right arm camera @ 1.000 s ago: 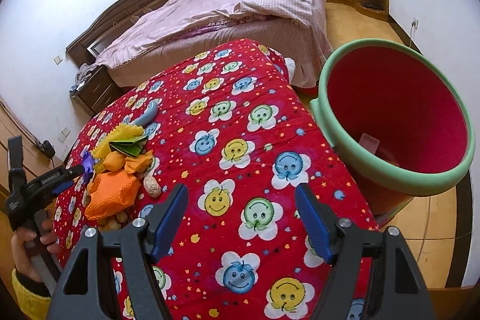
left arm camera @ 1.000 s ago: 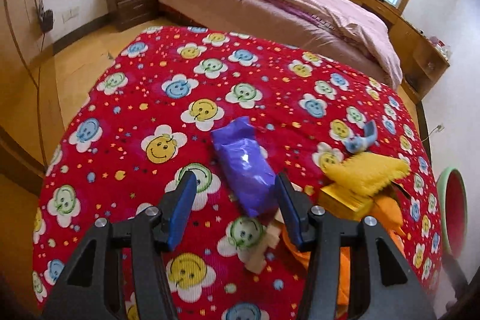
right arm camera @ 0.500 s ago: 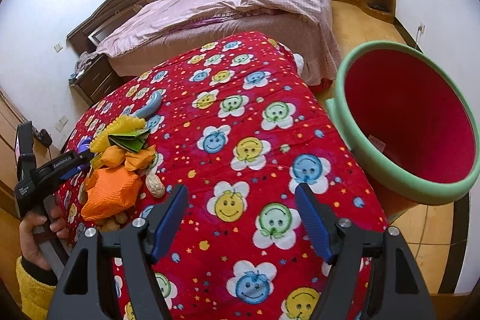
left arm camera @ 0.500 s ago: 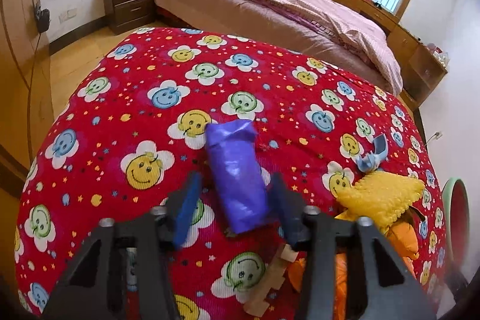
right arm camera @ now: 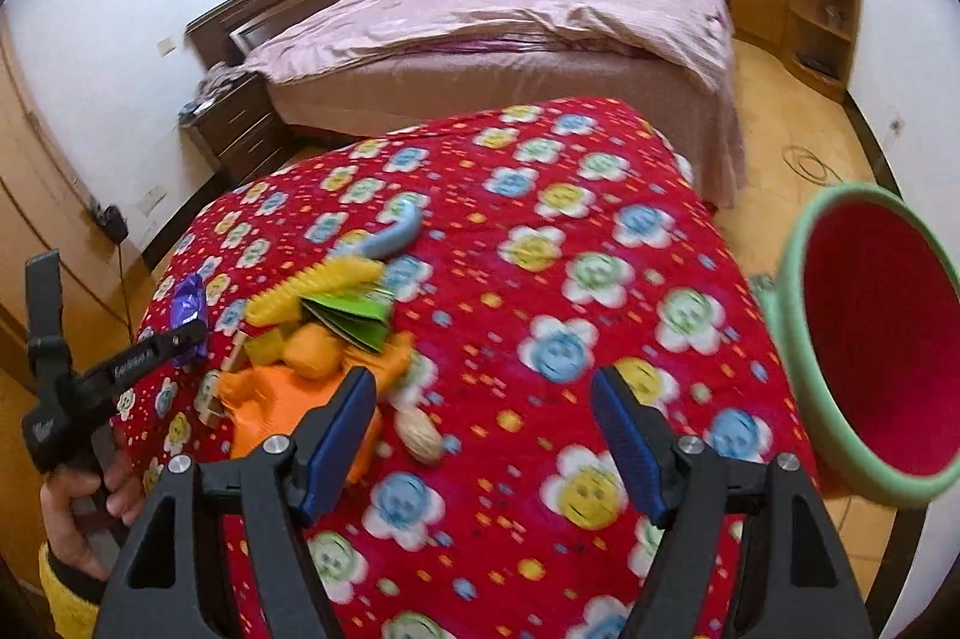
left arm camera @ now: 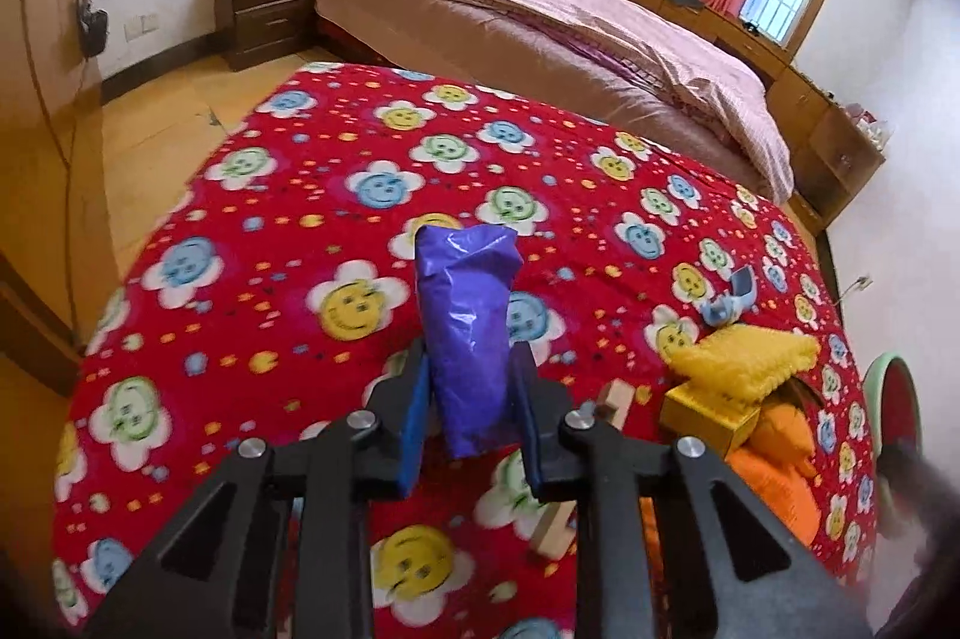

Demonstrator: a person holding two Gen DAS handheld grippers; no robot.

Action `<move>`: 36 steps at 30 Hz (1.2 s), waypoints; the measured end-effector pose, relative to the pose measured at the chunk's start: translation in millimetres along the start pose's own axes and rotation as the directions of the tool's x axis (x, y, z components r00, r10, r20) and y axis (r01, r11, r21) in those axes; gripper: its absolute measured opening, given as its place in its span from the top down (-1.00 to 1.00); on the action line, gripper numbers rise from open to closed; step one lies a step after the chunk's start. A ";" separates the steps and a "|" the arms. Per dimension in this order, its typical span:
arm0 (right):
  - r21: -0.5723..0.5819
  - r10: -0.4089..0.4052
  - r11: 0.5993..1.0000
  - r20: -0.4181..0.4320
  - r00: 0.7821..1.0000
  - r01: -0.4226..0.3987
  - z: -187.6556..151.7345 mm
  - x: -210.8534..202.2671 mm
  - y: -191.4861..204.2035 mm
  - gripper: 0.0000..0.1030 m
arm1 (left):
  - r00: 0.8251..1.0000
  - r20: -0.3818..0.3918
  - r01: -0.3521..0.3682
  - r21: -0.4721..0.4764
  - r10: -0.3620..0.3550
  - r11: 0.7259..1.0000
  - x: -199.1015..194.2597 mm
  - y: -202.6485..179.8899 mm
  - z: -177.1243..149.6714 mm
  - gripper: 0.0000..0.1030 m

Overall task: Collect trash
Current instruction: 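Grasp the yellow foam net with the right tool and lift it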

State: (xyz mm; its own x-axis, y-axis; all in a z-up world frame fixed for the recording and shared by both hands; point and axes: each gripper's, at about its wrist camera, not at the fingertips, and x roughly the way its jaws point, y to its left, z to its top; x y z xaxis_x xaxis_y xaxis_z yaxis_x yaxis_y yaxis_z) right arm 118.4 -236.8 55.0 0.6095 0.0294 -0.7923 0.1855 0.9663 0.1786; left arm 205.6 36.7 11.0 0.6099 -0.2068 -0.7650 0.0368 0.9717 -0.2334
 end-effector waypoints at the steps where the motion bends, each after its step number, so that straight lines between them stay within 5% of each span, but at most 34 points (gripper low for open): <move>1: -0.011 0.009 1.000 -0.001 1.000 -0.009 4.3 2.7 5.1 -0.54 | 1.000 0.004 -0.009 -0.001 0.009 1.000 -1.9 2.2 -1.2 0.50; 11: -0.094 0.044 0.994 -0.037 0.998 -0.047 34.6 37.8 44.9 -0.55 | 0.996 0.023 -0.084 -0.006 0.084 0.996 -6.8 19.5 -10.5 0.50; 23: -0.100 0.101 0.988 -0.145 0.984 -0.116 56.4 81.9 69.1 -0.48 | 0.998 0.013 -0.066 -0.030 0.066 0.997 -2.6 24.8 -13.9 0.50; 29: -0.066 0.148 0.984 -0.235 0.961 -0.168 56.0 103.6 72.0 0.03 | 0.998 0.013 -0.061 -0.034 0.062 0.998 -3.3 25.9 -13.8 0.50; 36: -0.083 0.187 0.975 -0.205 0.961 -0.207 52.0 94.5 72.5 0.64 | 0.999 0.014 -0.035 -0.036 0.035 0.999 -8.8 24.9 -14.1 0.50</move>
State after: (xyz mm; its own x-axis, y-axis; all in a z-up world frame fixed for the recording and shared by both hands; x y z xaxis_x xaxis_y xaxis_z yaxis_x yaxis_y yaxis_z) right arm 229.6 -177.2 23.4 0.4620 0.2611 -0.8476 -0.0097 0.9571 0.2896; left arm 190.0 61.1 3.4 0.6222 -0.1708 -0.7640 -0.0125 0.9736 -0.2279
